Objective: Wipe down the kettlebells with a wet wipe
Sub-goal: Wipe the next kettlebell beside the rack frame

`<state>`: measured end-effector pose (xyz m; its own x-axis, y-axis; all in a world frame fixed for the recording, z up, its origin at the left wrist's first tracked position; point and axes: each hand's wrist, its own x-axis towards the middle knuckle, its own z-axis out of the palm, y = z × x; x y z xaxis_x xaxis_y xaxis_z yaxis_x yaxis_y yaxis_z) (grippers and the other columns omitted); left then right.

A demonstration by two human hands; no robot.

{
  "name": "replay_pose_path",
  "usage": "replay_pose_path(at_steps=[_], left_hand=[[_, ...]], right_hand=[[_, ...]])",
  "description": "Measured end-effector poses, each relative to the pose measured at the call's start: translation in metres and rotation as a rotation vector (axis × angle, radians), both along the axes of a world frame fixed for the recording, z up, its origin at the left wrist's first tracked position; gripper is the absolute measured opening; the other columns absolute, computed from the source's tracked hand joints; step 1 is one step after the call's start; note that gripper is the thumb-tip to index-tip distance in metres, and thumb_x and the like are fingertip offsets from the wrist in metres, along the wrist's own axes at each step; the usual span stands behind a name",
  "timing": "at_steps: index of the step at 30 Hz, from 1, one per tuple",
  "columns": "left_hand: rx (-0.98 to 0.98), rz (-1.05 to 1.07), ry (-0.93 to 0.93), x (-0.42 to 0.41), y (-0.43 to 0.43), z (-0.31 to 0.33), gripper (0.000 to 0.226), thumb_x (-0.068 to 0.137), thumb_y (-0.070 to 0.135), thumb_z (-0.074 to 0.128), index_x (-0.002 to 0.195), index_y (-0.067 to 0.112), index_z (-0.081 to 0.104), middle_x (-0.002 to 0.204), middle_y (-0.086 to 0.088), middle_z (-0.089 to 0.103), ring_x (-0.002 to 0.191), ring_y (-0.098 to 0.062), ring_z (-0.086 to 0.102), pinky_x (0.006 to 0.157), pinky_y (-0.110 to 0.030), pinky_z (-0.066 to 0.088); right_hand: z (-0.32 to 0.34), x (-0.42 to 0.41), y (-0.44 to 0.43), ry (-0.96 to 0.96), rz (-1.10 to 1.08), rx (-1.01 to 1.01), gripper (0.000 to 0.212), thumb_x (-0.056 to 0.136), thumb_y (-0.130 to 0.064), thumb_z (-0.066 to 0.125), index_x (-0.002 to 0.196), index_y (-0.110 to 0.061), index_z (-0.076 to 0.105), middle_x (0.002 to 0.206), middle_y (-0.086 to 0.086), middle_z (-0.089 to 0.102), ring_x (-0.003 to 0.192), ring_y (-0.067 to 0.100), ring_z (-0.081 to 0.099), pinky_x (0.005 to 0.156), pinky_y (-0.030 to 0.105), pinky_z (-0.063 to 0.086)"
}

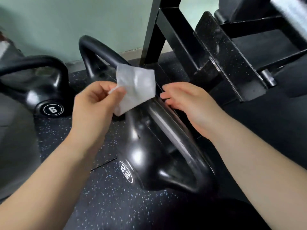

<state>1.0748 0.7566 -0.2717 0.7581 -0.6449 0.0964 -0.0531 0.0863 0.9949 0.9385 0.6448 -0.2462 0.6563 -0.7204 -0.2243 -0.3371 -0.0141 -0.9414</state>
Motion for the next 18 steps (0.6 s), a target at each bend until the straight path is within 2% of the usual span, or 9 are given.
replay_pose_path(at_steps=[3, 5, 7, 10, 12, 14, 16, 18], left_hand=[[0.073, 0.123, -0.094, 0.016, 0.010, -0.012, 0.026, 0.082, 0.019, 0.060, 0.061, 0.031, 0.053, 0.048, 0.019, 0.056, 0.046, 0.004, 0.044, 0.047, -0.005, 0.034], [0.079, 0.071, -0.083, 0.010, 0.008, -0.021, 0.026, 0.082, 0.015, 0.061, 0.062, 0.031, 0.054, 0.072, 0.017, 0.059, 0.062, 0.006, 0.050, 0.060, -0.005, 0.038], [0.048, -0.031, -0.040, -0.005, 0.000, -0.026, 0.026, 0.079, 0.011, 0.064, 0.062, 0.030, 0.057, 0.093, 0.011, 0.056, 0.080, 0.007, 0.053, 0.075, -0.008, 0.041], [0.063, -0.119, -0.116, -0.022, -0.010, -0.029, 0.023, 0.074, 0.024, 0.061, 0.057, 0.039, 0.062, 0.100, 0.020, 0.052, 0.095, 0.007, 0.052, 0.086, -0.009, 0.039], [0.047, -0.094, -0.195, -0.025, -0.012, -0.033, 0.015, 0.075, 0.031, 0.058, 0.063, 0.039, 0.059, 0.099, 0.017, 0.054, 0.097, 0.004, 0.051, 0.086, -0.006, 0.036], [0.008, -0.064, -0.267, -0.028, -0.012, -0.038, 0.009, 0.076, 0.032, 0.054, 0.070, 0.037, 0.057, 0.095, 0.012, 0.056, 0.094, 0.005, 0.051, 0.086, -0.008, 0.037], [-0.013, -0.032, -0.358, -0.037, -0.011, -0.041, 0.014, 0.075, 0.026, 0.055, 0.078, 0.040, 0.053, 0.091, 0.017, 0.052, 0.088, 0.008, 0.050, 0.082, -0.008, 0.037], [-0.054, -0.036, -0.365, -0.053, -0.009, -0.042, 0.017, 0.075, 0.019, 0.057, 0.082, 0.033, 0.052, 0.090, 0.020, 0.048, 0.083, 0.009, 0.050, 0.076, -0.007, 0.039]], right_hand=[[-0.005, -0.018, 0.004, 0.092, 0.152, -0.056, 0.027, 0.087, -0.027, 0.048, 0.112, -0.032, 0.057, 0.108, -0.026, 0.057, 0.092, -0.022, 0.050, 0.078, -0.001, 0.040], [-0.012, -0.025, 0.010, 0.092, 0.139, -0.076, 0.030, 0.088, -0.023, 0.048, 0.116, -0.032, 0.055, 0.113, -0.027, 0.054, 0.087, -0.027, 0.048, 0.072, -0.009, 0.034], [-0.017, -0.027, 0.014, 0.081, 0.071, -0.125, 0.029, 0.088, -0.022, 0.047, 0.114, -0.034, 0.056, 0.113, -0.024, 0.055, 0.090, -0.024, 0.050, 0.073, -0.010, 0.033], [-0.018, -0.028, 0.016, 0.059, 0.031, -0.137, 0.028, 0.089, -0.020, 0.047, 0.111, -0.034, 0.059, 0.100, -0.031, 0.057, 0.086, -0.027, 0.049, 0.076, -0.009, 0.033], [-0.019, -0.028, 0.016, 0.050, 0.028, -0.123, 0.027, 0.089, -0.019, 0.047, 0.106, -0.038, 0.058, 0.096, -0.032, 0.056, 0.089, -0.025, 0.050, 0.078, -0.007, 0.035], [-0.021, -0.028, 0.017, 0.028, 0.025, -0.086, 0.026, 0.089, -0.019, 0.047, 0.101, -0.039, 0.058, 0.098, -0.029, 0.058, 0.099, -0.016, 0.052, 0.087, 0.001, 0.039], [-0.023, -0.029, 0.017, -0.026, 0.008, -0.040, 0.025, 0.089, -0.016, 0.047, 0.098, -0.035, 0.060, 0.098, -0.023, 0.060, 0.103, -0.006, 0.056, 0.092, 0.010, 0.042], [-0.023, -0.029, 0.017, -0.067, -0.030, 0.018, 0.023, 0.089, -0.013, 0.047, 0.096, -0.029, 0.062, 0.090, -0.019, 0.063, 0.089, -0.007, 0.060, 0.082, 0.006, 0.046]])
